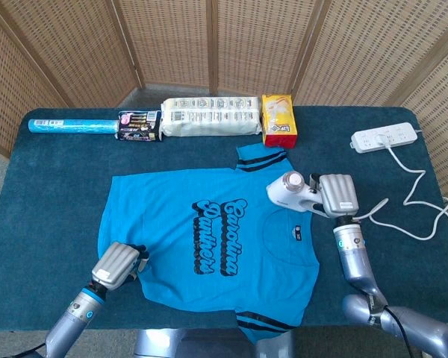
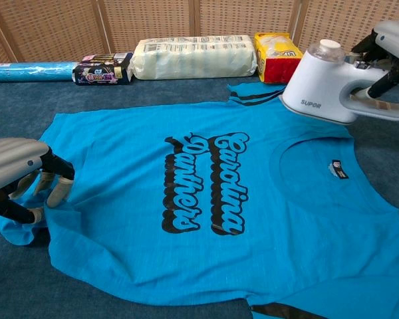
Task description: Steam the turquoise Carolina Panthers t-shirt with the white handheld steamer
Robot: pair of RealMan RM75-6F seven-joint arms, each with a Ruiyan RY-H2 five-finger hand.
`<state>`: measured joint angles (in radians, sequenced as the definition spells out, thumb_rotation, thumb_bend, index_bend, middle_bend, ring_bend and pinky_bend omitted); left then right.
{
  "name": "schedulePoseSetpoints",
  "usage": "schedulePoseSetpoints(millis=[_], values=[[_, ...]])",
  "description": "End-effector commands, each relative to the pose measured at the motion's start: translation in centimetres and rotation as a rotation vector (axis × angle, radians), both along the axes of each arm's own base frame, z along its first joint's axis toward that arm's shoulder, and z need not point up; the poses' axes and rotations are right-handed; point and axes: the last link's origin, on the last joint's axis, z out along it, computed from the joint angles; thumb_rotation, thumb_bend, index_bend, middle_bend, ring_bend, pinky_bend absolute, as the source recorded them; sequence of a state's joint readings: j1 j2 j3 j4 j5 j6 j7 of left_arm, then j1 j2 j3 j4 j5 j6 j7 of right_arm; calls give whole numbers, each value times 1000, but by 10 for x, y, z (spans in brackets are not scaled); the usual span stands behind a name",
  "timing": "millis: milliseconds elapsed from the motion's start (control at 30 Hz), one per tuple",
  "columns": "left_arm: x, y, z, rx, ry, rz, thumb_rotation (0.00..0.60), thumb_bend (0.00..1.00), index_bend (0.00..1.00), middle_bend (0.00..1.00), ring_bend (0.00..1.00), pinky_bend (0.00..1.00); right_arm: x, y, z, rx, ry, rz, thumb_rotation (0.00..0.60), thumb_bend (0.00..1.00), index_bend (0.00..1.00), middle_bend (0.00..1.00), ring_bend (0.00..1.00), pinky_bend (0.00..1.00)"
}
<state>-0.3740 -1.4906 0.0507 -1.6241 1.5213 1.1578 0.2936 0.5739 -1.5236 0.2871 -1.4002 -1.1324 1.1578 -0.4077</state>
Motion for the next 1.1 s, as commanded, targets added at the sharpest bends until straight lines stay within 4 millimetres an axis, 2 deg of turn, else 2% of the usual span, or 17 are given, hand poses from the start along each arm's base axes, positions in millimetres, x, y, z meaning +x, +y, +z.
schedulePoseSetpoints(millis=[33,467,867,1100], values=[[2,1,0,1,-4,-5,600,414,718,693,646,718,9,20,-6,33,67,35,600,366,722,784,849,775],[3,2,-1,-10,-11,-16,600,414,719,694,646,718,33,41,-42,74,113,59,600,364,721,779,848,777],[3,3,-3,-24,-2,-21,600,413,719,693,646,718,47,48,-71,83,146,61,600,363,722,775,834,762],[3,2,-3,-26,0,-24,600,413,719,693,645,718,47,47,-91,72,192,55,600,363,722,774,830,758]])
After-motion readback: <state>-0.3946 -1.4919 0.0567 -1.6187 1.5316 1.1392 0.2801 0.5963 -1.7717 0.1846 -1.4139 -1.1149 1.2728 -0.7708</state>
